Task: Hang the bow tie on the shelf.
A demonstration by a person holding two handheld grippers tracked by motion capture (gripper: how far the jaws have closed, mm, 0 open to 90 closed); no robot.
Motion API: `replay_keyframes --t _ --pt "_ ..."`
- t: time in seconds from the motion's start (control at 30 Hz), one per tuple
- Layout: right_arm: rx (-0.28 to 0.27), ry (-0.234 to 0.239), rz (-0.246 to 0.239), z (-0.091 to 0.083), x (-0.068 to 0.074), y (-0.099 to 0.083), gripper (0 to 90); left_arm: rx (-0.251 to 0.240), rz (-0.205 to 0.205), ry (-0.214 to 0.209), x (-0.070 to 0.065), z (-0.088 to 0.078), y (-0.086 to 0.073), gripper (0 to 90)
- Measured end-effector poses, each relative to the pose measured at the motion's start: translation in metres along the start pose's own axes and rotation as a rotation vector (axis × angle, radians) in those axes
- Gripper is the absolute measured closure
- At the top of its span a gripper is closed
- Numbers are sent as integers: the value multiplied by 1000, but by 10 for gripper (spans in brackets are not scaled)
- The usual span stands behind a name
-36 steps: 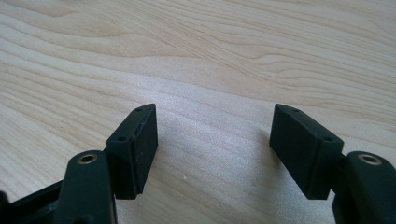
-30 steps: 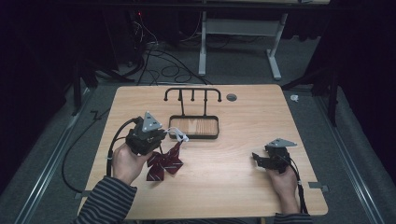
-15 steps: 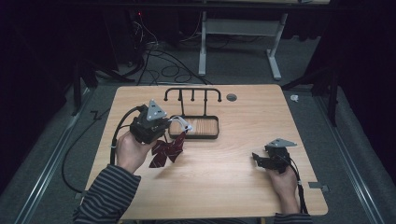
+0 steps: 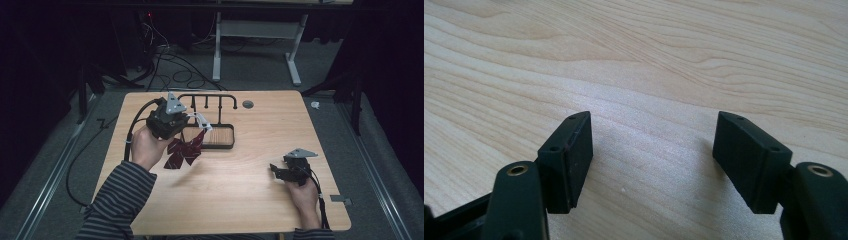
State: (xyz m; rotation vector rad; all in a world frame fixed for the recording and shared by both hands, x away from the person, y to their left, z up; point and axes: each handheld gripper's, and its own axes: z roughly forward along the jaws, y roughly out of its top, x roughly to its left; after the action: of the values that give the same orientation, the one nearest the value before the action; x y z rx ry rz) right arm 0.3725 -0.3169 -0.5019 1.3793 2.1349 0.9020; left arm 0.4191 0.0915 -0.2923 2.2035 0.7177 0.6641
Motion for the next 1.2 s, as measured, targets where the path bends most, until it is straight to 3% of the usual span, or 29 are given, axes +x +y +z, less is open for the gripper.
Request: replay_keyframes --t 0.4,0.7,1.2 --pt "0 1 0 0 0 0 337 9 3 17 11 16 15 845" --pt "0 1 -2 0 0 0 336 23 -7 37 19 22 19 844" --pt "0 2 1 0 0 0 336 21 3 23 17 36 35 844"
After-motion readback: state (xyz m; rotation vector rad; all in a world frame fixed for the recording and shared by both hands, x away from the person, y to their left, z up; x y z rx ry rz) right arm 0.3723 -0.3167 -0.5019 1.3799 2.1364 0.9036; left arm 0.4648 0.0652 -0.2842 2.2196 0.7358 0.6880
